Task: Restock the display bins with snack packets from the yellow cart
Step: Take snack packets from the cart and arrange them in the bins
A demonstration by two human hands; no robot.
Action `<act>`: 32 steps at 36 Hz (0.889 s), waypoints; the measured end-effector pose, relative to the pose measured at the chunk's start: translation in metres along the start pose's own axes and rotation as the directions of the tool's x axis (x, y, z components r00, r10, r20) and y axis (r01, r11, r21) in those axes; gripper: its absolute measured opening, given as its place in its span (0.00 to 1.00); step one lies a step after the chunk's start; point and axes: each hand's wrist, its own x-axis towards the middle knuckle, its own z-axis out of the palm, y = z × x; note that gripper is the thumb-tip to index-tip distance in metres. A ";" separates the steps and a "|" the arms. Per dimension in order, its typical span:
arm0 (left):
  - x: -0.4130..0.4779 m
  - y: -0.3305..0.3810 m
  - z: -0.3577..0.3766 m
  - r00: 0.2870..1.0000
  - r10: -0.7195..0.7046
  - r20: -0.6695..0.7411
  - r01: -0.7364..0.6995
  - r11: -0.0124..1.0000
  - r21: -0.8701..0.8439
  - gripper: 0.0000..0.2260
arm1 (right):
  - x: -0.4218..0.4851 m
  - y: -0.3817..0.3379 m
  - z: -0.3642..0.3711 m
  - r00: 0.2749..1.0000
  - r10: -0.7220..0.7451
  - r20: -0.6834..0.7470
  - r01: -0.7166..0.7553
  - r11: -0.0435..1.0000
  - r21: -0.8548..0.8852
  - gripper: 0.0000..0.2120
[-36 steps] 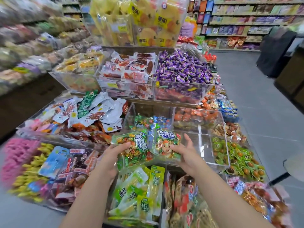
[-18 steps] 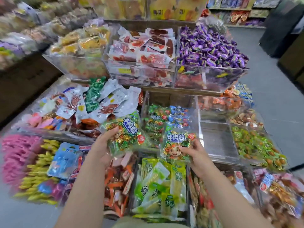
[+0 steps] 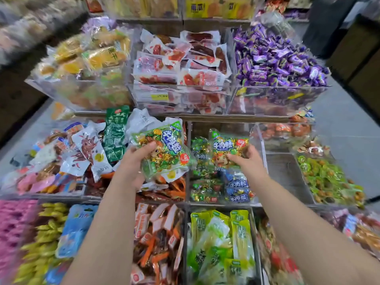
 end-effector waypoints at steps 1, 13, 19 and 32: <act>0.002 0.000 0.000 1.000 0.004 -0.010 -0.004 1.000 0.012 0.30 | 0.006 -0.002 0.003 1.000 -0.005 -0.005 0.004 0.999 -0.049 0.22; 0.037 0.001 -0.003 0.997 -0.018 -0.076 0.021 0.999 0.037 0.20 | 0.078 -0.008 0.054 0.997 -0.009 -0.078 -0.004 0.985 -0.173 0.37; 0.051 -0.002 0.002 0.997 -0.002 -0.084 0.007 0.999 0.050 0.14 | 0.107 0.005 0.061 1.000 0.025 -0.012 -0.027 0.974 -0.227 0.31; 0.058 -0.014 0.012 0.995 -0.019 -0.101 0.020 1.000 0.007 0.28 | 0.123 0.000 0.069 0.995 -0.012 -0.099 -0.049 0.809 -0.586 0.29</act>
